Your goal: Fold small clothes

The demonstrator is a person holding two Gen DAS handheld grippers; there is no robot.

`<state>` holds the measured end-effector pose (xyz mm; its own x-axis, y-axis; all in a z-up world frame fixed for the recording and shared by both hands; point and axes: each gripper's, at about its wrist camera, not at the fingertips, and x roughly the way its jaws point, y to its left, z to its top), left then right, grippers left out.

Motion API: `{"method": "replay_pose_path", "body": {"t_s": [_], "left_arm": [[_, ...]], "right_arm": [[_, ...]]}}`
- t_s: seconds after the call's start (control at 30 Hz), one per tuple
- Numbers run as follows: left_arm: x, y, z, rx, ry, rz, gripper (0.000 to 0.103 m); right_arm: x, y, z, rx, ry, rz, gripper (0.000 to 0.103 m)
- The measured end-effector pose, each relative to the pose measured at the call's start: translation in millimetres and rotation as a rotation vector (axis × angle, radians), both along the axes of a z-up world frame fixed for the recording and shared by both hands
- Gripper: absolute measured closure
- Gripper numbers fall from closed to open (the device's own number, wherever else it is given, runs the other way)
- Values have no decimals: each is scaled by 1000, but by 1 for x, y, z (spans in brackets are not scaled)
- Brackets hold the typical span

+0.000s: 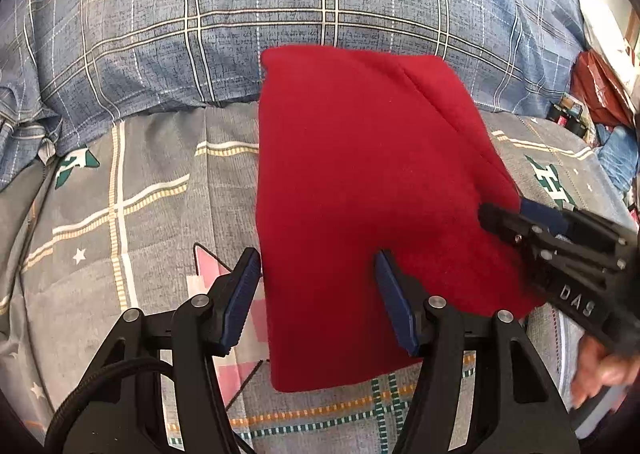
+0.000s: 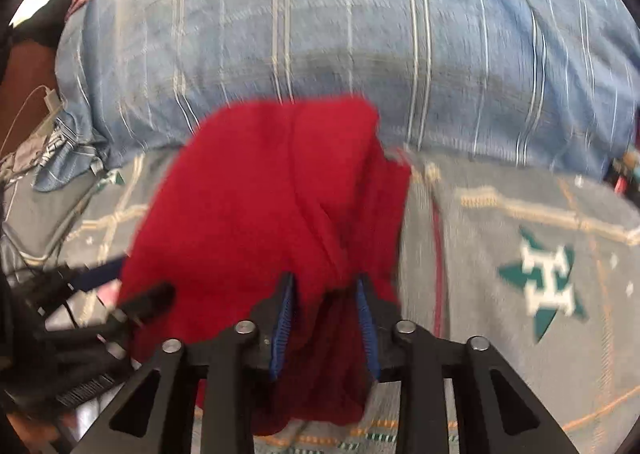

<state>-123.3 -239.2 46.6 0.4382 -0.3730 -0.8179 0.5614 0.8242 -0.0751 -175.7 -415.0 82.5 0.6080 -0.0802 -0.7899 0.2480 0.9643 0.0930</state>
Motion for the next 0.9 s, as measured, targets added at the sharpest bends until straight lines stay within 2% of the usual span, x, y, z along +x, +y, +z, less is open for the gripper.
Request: {"method": "replay_pose_path", "body": {"t_s": [0.1, 0.17, 0.23, 0.3, 0.43, 0.47, 0.5, 0.73, 0.9], "left_arm": [[3, 4, 3, -21, 30, -4, 43], [9, 10, 7, -60, 64, -7, 43], [18, 15, 11, -91, 81, 7, 43], [28, 18, 12, -120, 100, 12, 43], [44, 15, 10, -188, 172, -1, 43], [46, 14, 10, -199, 178, -5, 41], [48, 13, 10, -201, 174, -6, 35], [51, 1, 7, -202, 147, -35, 32], [59, -2, 2, -215, 177, -24, 27]], "right_arm": [[-4, 3, 2, -15, -10, 9, 70], [-4, -1, 10, 17, -21, 16, 66], [-10, -14, 20, 71, -75, -13, 44], [-19, -28, 21, 103, -126, -59, 32], [-9, -54, 6, 214, -128, -112, 29], [-6, -59, 2, 249, -127, -113, 29], [-2, -63, -2, 273, -128, -116, 29], [17, -61, -13, 287, -127, -105, 24], [22, -60, -23, 283, -105, -118, 21]]}}
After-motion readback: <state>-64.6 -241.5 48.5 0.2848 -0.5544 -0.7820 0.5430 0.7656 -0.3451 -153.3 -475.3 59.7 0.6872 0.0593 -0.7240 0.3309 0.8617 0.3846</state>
